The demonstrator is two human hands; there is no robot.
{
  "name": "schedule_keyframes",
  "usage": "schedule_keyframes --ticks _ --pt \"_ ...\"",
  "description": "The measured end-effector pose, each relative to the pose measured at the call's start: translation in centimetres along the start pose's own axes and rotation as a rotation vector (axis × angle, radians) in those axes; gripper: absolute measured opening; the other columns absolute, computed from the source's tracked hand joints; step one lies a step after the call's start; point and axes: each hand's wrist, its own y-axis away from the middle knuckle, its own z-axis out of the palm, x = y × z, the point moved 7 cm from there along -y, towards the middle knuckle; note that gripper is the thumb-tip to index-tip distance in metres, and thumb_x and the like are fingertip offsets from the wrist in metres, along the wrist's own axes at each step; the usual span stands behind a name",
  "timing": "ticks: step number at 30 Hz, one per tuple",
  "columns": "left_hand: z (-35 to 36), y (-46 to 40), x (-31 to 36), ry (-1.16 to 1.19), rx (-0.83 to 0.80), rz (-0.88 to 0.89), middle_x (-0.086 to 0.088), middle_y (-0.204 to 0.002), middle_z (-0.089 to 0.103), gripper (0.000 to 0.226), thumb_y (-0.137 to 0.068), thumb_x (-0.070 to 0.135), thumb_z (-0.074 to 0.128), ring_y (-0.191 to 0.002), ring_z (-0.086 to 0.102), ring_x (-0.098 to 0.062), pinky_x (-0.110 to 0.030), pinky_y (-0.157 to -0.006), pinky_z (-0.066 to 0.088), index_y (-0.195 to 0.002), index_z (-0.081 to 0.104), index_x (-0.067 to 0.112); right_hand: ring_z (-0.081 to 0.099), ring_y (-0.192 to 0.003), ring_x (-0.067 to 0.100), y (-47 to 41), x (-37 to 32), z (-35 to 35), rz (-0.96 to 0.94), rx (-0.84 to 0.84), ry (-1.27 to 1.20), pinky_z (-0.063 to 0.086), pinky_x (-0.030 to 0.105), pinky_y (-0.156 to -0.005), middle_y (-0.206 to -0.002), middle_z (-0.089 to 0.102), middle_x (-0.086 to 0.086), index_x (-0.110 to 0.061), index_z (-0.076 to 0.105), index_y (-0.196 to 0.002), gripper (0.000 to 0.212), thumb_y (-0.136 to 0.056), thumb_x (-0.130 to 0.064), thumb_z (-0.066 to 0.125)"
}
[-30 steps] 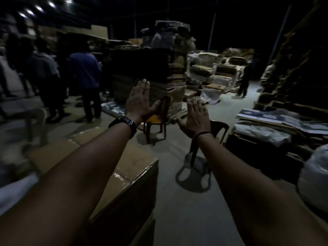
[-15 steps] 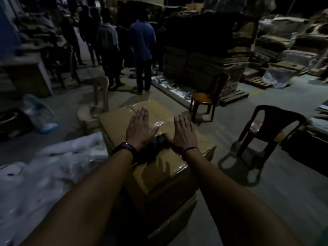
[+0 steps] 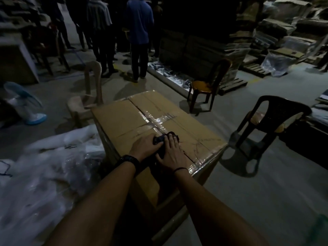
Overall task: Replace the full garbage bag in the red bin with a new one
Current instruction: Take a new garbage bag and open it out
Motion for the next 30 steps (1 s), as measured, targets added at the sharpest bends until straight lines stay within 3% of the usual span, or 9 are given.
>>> schedule_keyframes --ticks 5,10,12,15,19,22,25,27,30 --pt "2.1 -2.7 1.9 0.023 -0.312 0.022 -0.003 -0.075 0.067 0.04 -0.063 0.051 0.06 -0.081 0.066 -0.026 -0.03 -0.064 0.046 -0.081 0.064 0.015 -0.003 -0.151 0.028 -0.8 1.1 -0.1 -0.017 -0.026 -0.053 0.012 0.041 -0.123 -0.163 -0.005 0.01 -0.014 0.0 -0.154 0.088 -0.089 -0.049 0.049" --pt "2.1 -5.7 6.6 0.205 -0.263 -0.009 -0.013 -0.078 0.072 0.045 -0.059 0.048 0.065 -0.079 0.068 -0.027 -0.033 -0.066 0.049 -0.078 0.068 0.007 0.003 -0.151 0.023 -1.0 5.2 -4.4 0.106 0.065 -0.327 0.022 0.041 -0.119 -0.164 -0.001 0.003 -0.019 0.004 -0.155 0.088 -0.081 -0.051 0.041" --pt "2.3 -6.5 10.8 0.306 -0.252 0.022 -0.011 -0.08 0.068 0.037 -0.067 0.044 0.075 -0.08 0.064 -0.023 -0.029 -0.065 0.043 -0.08 0.067 0.01 0.011 -0.15 0.025 -0.4 8.5 -7.7 0.237 0.203 -0.534 0.022 0.042 -0.12 -0.163 0.005 0.005 -0.019 0.006 -0.155 0.086 -0.083 -0.05 0.041" --pt "3.5 -7.0 17.9 0.523 -0.312 0.038 -0.011 -0.093 0.071 0.039 -0.075 0.037 0.078 -0.088 0.065 -0.024 -0.033 -0.077 0.05 -0.097 0.07 0.005 0.019 -0.148 0.025 1.8 13.6 -11.7 0.395 0.328 -0.729 0.026 0.043 -0.118 -0.162 0.009 0.004 -0.019 0.006 -0.155 0.077 -0.095 -0.045 0.047" --pt "6.6 -6.0 27.9 0.77 -0.451 0.065 -0.01 -0.101 0.073 0.05 -0.065 0.039 0.081 -0.093 0.069 -0.026 -0.043 -0.091 0.055 -0.103 0.071 0.009 0.035 -0.141 0.028 6.8 20.6 -16.1 0.527 0.489 -0.901 0.038 0.04 -0.109 -0.157 0.028 0.005 -0.024 0.013 -0.154 0.076 -0.093 -0.049 0.051" --pt "9.4 -2.6 35.8 0.901 -0.591 0.077 -0.015 -0.104 0.072 0.041 -0.075 0.029 0.077 -0.092 0.069 -0.028 -0.039 -0.086 0.056 -0.106 0.069 0.004 0.05 -0.127 0.023 12.2 25.3 -19.4 0.563 0.594 -0.95 0.043 0.033 -0.097 -0.141 0.048 0.001 -0.027 0.022 -0.151 0.063 -0.096 -0.042 0.05" --pt "12.3 1.9 42.5 0.955 -0.727 0.1 -0.014 -0.105 0.072 0.037 -0.081 0.026 0.07 -0.097 0.069 -0.029 -0.04 -0.09 0.055 -0.112 0.069 0.005 0.055 -0.119 0.027 18.4 29.5 -22.0 0.656 0.692 -0.976 0.046 0.036 -0.095 -0.133 0.056 0.004 -0.029 0.037 -0.143 0.049 -0.097 -0.04 0.047" --pt "14.4 5.4 46.7 0.983 -0.832 0.14 -0.014 -0.106 0.071 0.034 -0.086 0.025 0.064 -0.102 0.067 -0.029 -0.042 -0.094 0.051 -0.113 0.068 0.005 0.057 -0.116 0.032 22.8 32.5 -23.0 0.747 0.747 -0.978 0.046 0.036 -0.091 -0.13 0.059 0.01 -0.02 0.048 -0.135 0.042 -0.097 -0.038 0.043" --pt "17.0 10.7 52.0 1.05 -0.984 0.154 -0.015 -0.103 0.068 0.029 -0.091 0.022 0.056 -0.095 0.065 -0.028 -0.038 -0.083 0.05 -0.113 0.066 0.005 0.057 -0.112 0.033 29.3 36.1 -24.5 0.866 0.832 -0.957 0.044 0.035 -0.086 -0.123 0.06 0.012 -0.012 0.055 -0.127 0.047 -0.1 -0.045 0.035"
